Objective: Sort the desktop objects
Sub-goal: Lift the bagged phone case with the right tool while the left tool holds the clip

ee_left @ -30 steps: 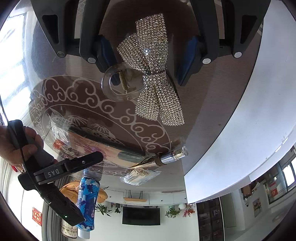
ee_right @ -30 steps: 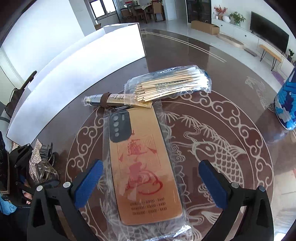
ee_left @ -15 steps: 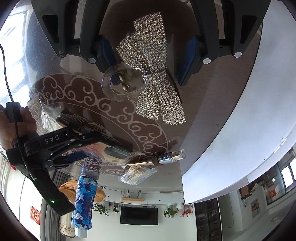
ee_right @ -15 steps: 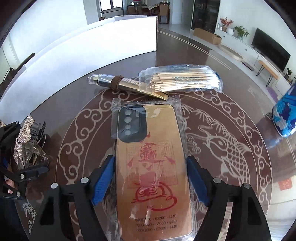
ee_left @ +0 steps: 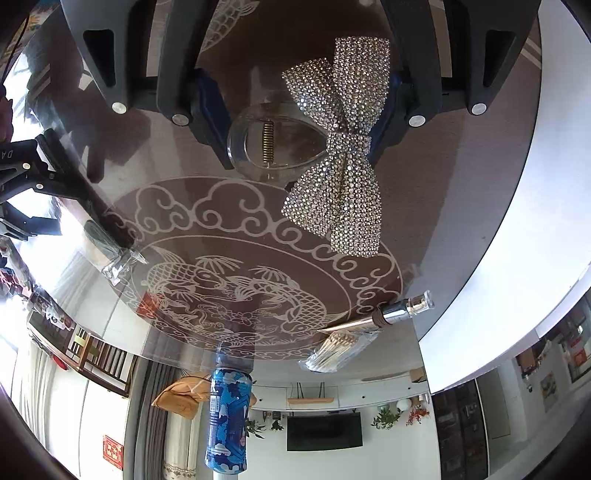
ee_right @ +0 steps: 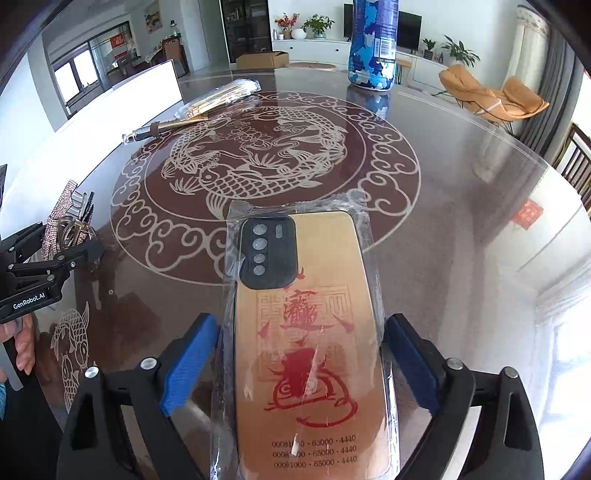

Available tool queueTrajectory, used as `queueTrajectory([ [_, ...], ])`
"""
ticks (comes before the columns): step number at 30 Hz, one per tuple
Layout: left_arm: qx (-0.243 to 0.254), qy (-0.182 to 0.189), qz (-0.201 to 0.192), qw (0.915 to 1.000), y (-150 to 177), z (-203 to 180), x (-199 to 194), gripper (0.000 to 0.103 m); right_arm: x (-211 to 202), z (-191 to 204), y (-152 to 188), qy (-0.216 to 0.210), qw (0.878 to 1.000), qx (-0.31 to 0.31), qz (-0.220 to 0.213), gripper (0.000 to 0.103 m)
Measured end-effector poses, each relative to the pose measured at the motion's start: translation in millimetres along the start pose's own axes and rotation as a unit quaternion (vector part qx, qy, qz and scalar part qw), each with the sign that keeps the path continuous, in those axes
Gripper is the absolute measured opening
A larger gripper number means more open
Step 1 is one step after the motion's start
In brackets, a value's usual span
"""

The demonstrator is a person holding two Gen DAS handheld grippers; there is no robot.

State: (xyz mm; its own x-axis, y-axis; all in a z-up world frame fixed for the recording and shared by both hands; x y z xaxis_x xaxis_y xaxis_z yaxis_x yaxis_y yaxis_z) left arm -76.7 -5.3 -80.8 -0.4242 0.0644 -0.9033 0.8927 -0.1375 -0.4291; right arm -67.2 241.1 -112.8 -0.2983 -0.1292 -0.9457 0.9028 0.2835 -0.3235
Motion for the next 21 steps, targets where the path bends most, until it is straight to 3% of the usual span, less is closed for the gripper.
queueTrajectory([
  [2,-0.009,-0.006,0.010,0.9999,2.5,2.7,2.6,0.091,6.5,-1.7,-0.4,0.007,1.000,-0.007,0.005,0.102],
  [5,-0.016,-0.009,0.012,0.9998,4.8,5.3,2.4,0.093,12.1,-0.4,0.9,0.014,0.999,-0.024,0.019,0.103],
  [8,-0.023,-0.013,0.019,0.9995,5.7,7.5,4.9,0.102,13.1,-1.2,1.8,0.013,0.999,-0.026,0.022,0.103],
  [15,-0.024,-0.012,0.021,0.9994,6.8,9.8,5.7,0.103,14.9,-0.8,0.8,0.014,1.000,-0.017,0.020,0.103],
  [21,-0.024,-0.012,0.021,0.9994,6.7,9.8,6.5,0.103,17.9,1.0,-4.1,0.015,0.999,-0.021,0.048,0.103],
])
Point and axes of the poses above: each gripper's, at about its wrist camera, not at the fingertips, and x roughly the way its jaws point, z to its left, y to its underside, the point moved 5 cm from there along x, roughly the way its jaws point, and after that the axes turned 12 degrees about z, right-handed, at the moved point
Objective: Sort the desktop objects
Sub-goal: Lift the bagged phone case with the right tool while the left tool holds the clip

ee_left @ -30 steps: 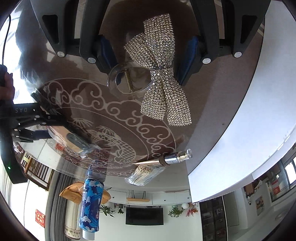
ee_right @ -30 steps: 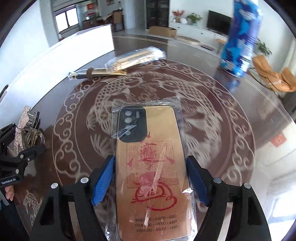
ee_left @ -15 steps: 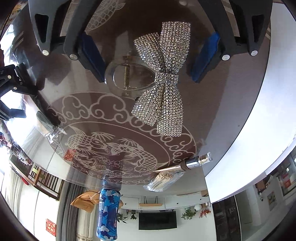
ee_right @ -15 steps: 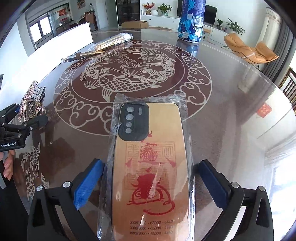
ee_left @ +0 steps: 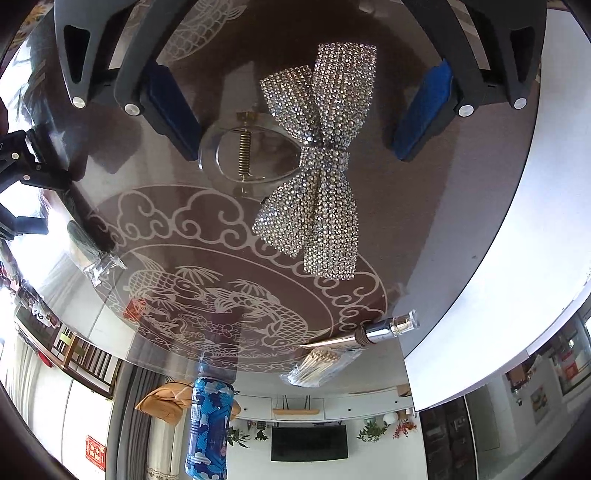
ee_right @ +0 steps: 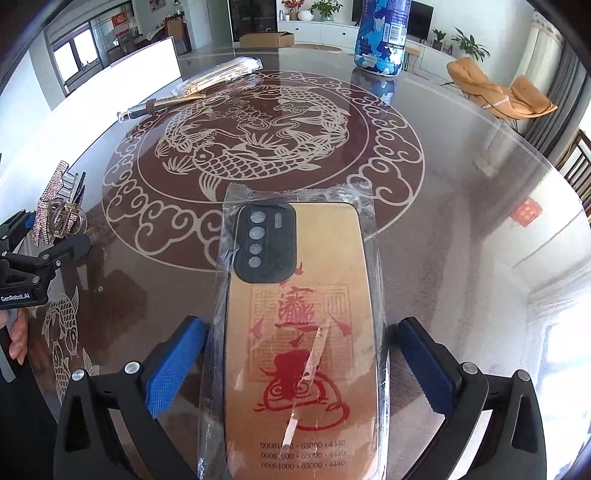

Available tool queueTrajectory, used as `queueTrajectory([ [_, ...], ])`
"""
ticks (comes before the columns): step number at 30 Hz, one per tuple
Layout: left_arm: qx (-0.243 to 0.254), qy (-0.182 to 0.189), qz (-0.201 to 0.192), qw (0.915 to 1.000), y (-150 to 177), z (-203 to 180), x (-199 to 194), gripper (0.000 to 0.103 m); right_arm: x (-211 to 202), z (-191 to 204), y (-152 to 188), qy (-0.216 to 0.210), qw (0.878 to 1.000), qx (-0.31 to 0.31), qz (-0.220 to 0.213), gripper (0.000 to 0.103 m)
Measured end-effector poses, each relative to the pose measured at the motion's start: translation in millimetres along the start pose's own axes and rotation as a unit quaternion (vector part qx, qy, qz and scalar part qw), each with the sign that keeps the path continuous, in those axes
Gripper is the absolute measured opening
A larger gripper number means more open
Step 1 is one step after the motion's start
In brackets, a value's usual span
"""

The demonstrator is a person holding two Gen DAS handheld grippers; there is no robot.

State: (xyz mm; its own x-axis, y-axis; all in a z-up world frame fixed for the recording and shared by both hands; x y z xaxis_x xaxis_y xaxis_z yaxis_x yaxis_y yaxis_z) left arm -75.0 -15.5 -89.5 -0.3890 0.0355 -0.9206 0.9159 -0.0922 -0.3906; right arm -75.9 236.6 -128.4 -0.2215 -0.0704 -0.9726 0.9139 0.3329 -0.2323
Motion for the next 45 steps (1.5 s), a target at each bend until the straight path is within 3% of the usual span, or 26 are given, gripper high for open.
queueTrajectory([
  [17,-0.012,-0.006,0.002,0.9999,3.7,0.9,-2.8,0.103,11.8,6.1,-12.7,-0.006,0.993,-0.041,0.114,0.103],
  [25,-0.007,-0.004,0.012,0.9999,6.1,2.1,-4.7,0.103,9.5,8.4,-6.3,-0.007,0.995,-0.044,0.095,0.103],
  [34,0.027,0.009,0.068,0.9973,1.3,-1.1,-1.4,0.103,5.6,13.1,10.9,-0.008,0.992,-0.053,0.114,0.103],
  [37,0.046,0.016,0.069,0.9964,0.0,-7.6,-7.9,0.078,3.7,15.0,17.0,-0.008,0.992,-0.053,0.114,0.103],
  [39,0.053,0.017,0.069,0.9961,-1.5,-9.5,-11.5,0.051,1.7,17.0,21.2,-0.009,0.992,-0.055,0.112,0.103],
  [40,0.055,0.022,0.069,0.9959,-1.9,-9.2,-12.9,0.048,0.0,18.2,23.0,-0.009,0.992,-0.055,0.110,0.100],
  [43,0.057,0.017,0.067,0.9960,-0.2,-7.1,-15.6,0.047,-11.0,22.2,26.7,-0.012,0.993,-0.059,0.097,0.077],
  [45,0.055,0.019,0.065,0.9962,3.6,-6.3,-19.5,0.046,-13.3,22.4,31.4,-0.025,0.993,-0.054,0.098,0.077],
])
Point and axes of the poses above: each gripper's, at about its wrist camera, not at the fingertips, and x roughly the way its jaws point, z to its left, y to its underside, the point moved 5 cm from there along x, roughly the way its jaws point, and after that the axes turned 12 degrees about z, right-handed, at the moved point
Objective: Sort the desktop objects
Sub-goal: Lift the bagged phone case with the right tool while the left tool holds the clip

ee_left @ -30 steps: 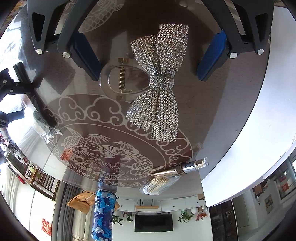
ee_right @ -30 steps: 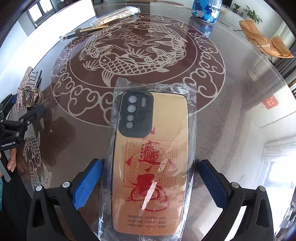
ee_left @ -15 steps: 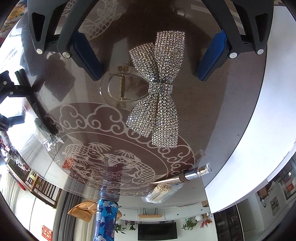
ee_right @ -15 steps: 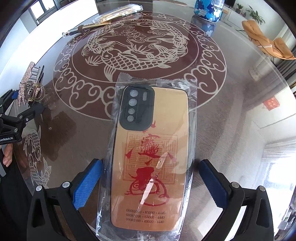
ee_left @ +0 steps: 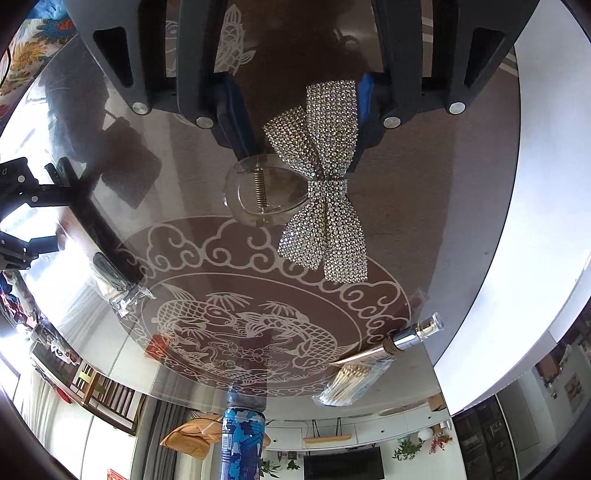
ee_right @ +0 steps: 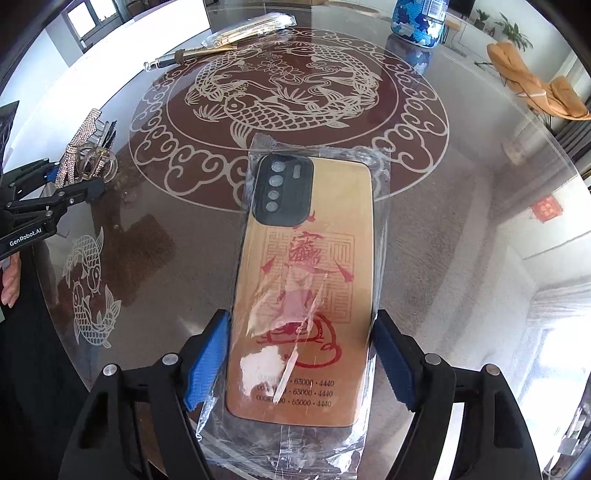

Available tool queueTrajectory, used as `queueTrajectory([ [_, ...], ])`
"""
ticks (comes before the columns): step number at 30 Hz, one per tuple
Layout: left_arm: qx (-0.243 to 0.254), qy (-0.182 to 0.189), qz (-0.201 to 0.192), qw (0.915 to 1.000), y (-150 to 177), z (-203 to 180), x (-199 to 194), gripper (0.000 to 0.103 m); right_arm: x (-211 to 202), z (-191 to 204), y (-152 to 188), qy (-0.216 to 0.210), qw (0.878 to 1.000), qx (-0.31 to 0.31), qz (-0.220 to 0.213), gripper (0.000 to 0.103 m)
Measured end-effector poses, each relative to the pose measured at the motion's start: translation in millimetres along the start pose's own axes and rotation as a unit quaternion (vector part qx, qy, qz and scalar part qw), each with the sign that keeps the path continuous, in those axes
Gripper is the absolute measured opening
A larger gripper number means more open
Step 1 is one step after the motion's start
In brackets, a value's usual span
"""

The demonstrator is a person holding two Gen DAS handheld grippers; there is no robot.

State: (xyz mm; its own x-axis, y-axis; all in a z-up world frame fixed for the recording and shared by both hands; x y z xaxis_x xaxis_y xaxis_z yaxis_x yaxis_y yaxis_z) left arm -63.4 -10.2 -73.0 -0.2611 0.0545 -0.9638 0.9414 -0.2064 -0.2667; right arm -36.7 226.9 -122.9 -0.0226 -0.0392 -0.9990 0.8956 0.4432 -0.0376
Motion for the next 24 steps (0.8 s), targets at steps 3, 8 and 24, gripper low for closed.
queueTrajectory([
  [3,0.005,-0.008,-0.007,0.9999,8.6,-3.1,-9.5,0.034,-1.5,-0.5,10.7,-0.003,1.000,0.002,-0.007,0.077],
  [8,0.018,-0.031,-0.022,0.9991,12.7,-11.1,-25.3,0.028,-11.0,-11.6,17.6,-0.020,0.999,0.010,-0.023,0.077],
  [24,0.008,0.002,0.020,0.9998,24.2,-9.1,-10.3,0.041,-1.2,-5.3,15.8,-0.019,1.000,0.010,-0.015,0.077],
])
Point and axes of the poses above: each gripper's, at about its wrist camera, not at the fingertips, and x roughly the way its jaws point, z to its left, y to its underside, the point moved 5 cm from there along x, roughly the way its jaws point, and after that the axes turned 12 degrees about z, right-handed, at the moved point
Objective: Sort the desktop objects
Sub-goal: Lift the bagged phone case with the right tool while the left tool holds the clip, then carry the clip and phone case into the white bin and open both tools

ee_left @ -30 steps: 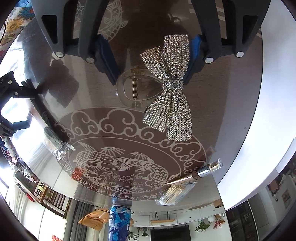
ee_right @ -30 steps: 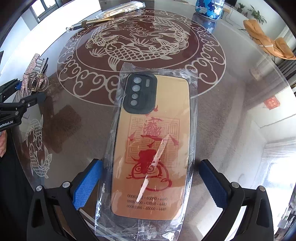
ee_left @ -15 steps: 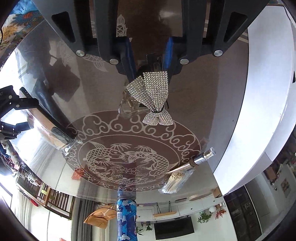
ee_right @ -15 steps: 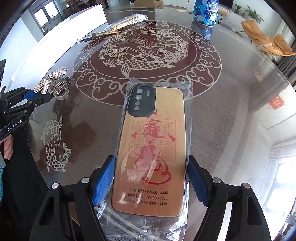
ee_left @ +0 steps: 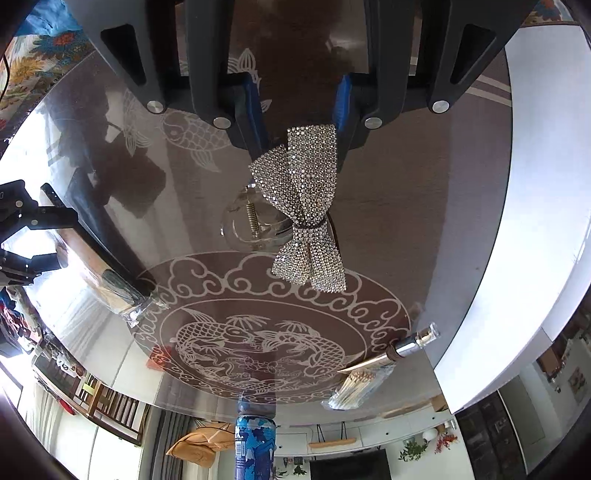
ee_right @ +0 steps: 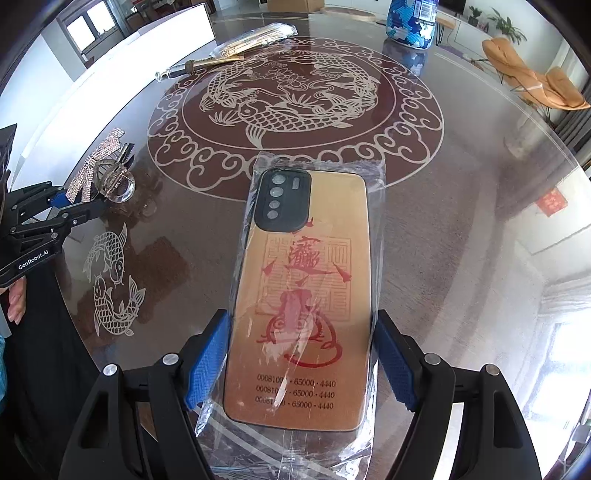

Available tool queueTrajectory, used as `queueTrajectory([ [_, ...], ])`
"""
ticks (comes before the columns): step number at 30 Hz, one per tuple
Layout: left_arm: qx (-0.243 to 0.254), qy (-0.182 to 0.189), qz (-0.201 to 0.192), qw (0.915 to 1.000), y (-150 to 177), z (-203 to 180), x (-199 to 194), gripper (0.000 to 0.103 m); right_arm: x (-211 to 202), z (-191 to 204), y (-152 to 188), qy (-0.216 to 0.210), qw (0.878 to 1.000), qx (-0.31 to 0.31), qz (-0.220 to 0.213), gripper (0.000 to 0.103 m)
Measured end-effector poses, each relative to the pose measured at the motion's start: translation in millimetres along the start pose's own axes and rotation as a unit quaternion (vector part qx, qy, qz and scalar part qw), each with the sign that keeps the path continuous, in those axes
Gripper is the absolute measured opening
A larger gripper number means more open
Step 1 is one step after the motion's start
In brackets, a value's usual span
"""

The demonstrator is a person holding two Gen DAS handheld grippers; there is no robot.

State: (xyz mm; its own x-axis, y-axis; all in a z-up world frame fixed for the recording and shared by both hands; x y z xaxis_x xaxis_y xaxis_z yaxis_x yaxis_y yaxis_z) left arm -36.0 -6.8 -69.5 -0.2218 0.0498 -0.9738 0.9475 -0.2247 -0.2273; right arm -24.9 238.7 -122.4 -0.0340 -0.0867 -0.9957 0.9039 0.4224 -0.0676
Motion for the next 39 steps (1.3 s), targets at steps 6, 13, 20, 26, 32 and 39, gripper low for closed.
queueTrajectory([
  [6,-0.011,0.031,0.012,0.9994,8.3,8.9,-1.1,0.067,6.1,6.4,3.0,0.003,1.000,-0.009,0.006,0.077],
  [13,-0.001,0.020,0.019,0.9996,-4.8,3.4,-0.2,0.067,9.0,9.1,3.1,0.014,1.000,-0.021,0.007,0.078],
  [20,0.010,-0.002,0.030,0.9995,-26.9,-0.2,10.9,0.067,12.4,10.2,2.2,0.022,0.999,-0.026,0.013,0.087],
  [26,0.006,-0.011,0.038,0.9992,-37.6,0.9,20.6,0.067,15.8,11.7,-1.4,0.032,0.999,-0.030,0.016,0.095],
  [32,-0.007,0.017,-0.002,0.9998,-33.9,4.1,10.0,0.047,3.3,5.0,1.5,0.001,1.000,-0.016,0.007,0.076],
  [39,0.004,-0.002,-0.036,0.9993,-18.3,2.5,-18.8,0.047,-16.8,0.8,9.0,-0.006,1.000,0.000,-0.016,0.076],
])
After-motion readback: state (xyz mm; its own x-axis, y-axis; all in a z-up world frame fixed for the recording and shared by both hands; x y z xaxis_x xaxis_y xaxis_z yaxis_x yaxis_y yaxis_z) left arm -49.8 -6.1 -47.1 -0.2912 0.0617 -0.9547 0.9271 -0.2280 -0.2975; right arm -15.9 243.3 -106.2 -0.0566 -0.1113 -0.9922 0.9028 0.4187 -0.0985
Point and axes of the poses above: each gripper's, at about its wrist camera, not at the fingertips, and x roughly the way its jaws point, z to its left, y to its underside, the point moved 5 cm from there along x, roughly the way its jaws point, and after that the axes turned 12 degrees about z, right-handed, at the moved point
